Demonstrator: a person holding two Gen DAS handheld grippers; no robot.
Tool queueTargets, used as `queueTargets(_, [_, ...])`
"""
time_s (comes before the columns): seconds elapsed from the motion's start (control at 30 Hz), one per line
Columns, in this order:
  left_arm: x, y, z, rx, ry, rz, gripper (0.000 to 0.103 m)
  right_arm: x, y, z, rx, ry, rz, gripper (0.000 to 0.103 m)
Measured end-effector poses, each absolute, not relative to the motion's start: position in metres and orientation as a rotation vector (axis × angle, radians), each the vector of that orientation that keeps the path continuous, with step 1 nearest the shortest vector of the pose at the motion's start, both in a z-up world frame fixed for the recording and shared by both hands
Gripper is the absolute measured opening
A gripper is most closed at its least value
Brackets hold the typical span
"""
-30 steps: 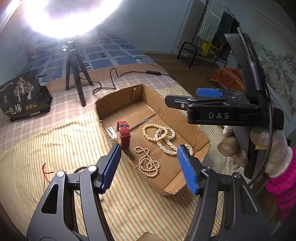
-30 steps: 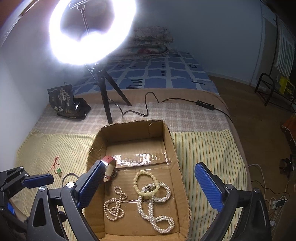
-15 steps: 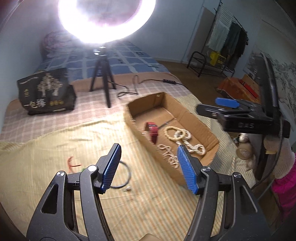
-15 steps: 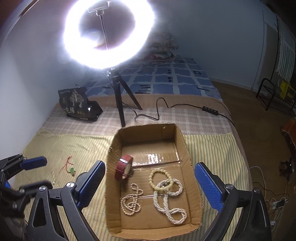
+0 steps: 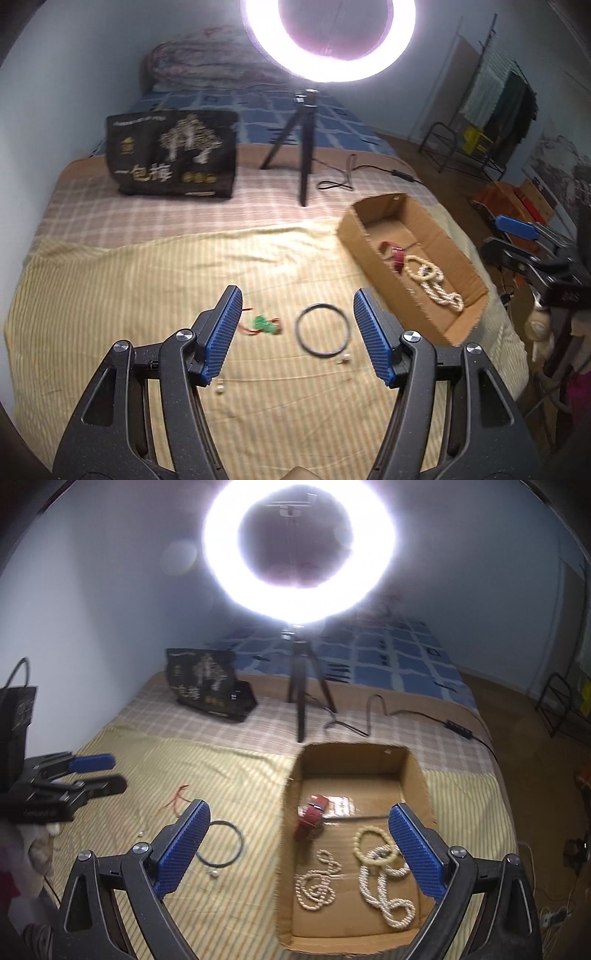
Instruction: Organize jewelry
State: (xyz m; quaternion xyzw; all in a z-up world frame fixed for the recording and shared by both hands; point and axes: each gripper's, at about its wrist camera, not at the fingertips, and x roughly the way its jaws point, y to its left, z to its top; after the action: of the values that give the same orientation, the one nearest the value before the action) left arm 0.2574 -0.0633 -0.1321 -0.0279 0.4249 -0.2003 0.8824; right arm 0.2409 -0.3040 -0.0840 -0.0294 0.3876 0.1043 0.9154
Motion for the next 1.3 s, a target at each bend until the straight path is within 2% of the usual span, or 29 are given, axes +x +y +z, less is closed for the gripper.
queueTargets(0.23, [0.267, -0.034, -0.149, -0.083, 0.91, -0.362, 0.064, 0.236, -0.265, -0.092, -0.148, 0.767, 0.334, 0.099])
queueTargets(0.37, [0.273, -0.028, -0.164, -0.093, 0.944, -0.356, 0.058, 0.235, -0.246, -0.105, -0.19, 0.8, 0.396, 0.099])
queueTargets(0.6, [0.278, -0.024, -0.185, -0.106, 0.983, -0.351, 0.057, 0.231, -0.227, -0.13, -0.228, 0.877, 0.47, 0.097])
queueTargets(0.67, [0.278, -0.022, -0.191, -0.111, 0.992, -0.351, 0.054, 0.229, -0.222, -0.139, -0.245, 0.909, 0.486, 0.095])
queueTargets(0.8, [0.273, -0.015, -0.201, -0.127, 1.007, -0.354, 0.05, 0.224, -0.213, -0.159, -0.247, 0.966, 0.483, 0.082])
queueTargets(0.9, [0.265, -0.008, -0.211, -0.143, 1.025, -0.357, 0.05, 0.217, -0.211, -0.175, -0.202, 0.993, 0.465, 0.079])
queueTargets(0.93, [0.261, -0.006, -0.215, -0.144, 1.031, -0.359, 0.046, 0.216, -0.21, -0.179, -0.191, 0.999, 0.465, 0.077])
queueTargets(0.97, [0.259, -0.005, -0.217, -0.143, 1.035, -0.361, 0.041, 0.214, -0.209, -0.184, -0.179, 1.004, 0.464, 0.071])
queueTargets(1.07, [0.246, -0.002, -0.226, -0.138, 1.038, -0.372, 0.04, 0.209, -0.207, -0.198, -0.185, 1.015, 0.444, 0.058])
queueTargets(1.13, [0.239, -0.002, -0.231, -0.124, 1.04, -0.38, 0.04, 0.206, -0.207, -0.206, -0.169, 1.021, 0.439, 0.054])
queueTargets(1.2, [0.234, -0.003, -0.237, -0.103, 1.042, -0.383, 0.038, 0.204, -0.21, -0.214, -0.132, 1.025, 0.43, 0.045])
queueTargets(1.3, [0.229, -0.004, -0.246, -0.085, 1.045, -0.387, 0.033, 0.205, -0.212, -0.222, -0.099, 1.033, 0.417, 0.04])
